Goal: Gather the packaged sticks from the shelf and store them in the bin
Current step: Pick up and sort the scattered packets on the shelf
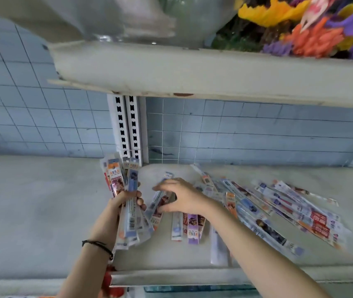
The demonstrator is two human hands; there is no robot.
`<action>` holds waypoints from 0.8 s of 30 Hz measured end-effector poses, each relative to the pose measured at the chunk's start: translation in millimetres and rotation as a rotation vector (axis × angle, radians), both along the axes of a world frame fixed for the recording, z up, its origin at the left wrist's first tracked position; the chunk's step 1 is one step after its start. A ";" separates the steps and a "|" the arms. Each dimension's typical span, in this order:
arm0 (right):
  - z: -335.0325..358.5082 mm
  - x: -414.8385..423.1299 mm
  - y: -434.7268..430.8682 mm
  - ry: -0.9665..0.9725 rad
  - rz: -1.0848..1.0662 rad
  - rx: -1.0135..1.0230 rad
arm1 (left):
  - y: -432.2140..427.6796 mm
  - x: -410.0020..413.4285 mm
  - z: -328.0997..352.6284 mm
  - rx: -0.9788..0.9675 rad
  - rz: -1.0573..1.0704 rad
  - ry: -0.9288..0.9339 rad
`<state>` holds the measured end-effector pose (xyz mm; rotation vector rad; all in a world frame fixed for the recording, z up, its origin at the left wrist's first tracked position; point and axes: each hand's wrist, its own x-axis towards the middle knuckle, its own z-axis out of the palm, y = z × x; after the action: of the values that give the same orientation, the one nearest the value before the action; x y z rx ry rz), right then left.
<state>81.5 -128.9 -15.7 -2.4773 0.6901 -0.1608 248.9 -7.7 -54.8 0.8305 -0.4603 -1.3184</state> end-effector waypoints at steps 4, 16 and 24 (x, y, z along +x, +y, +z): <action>-11.1 11.1 -8.6 0.228 0.099 -0.122 | 0.4 0.9 0.3 -0.033 -0.046 0.058; -10.6 9.2 -16.1 0.116 0.182 -0.184 | -7.8 5.4 -3.3 -0.062 -0.022 0.143; -5.8 6.3 -20.2 0.193 0.202 -0.149 | -2.0 -1.5 -0.5 -0.127 -0.036 0.175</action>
<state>87.8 -149.1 -21.5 -2.7120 0.5156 0.1084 247.4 -9.7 -55.3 0.5984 -0.4178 -1.3673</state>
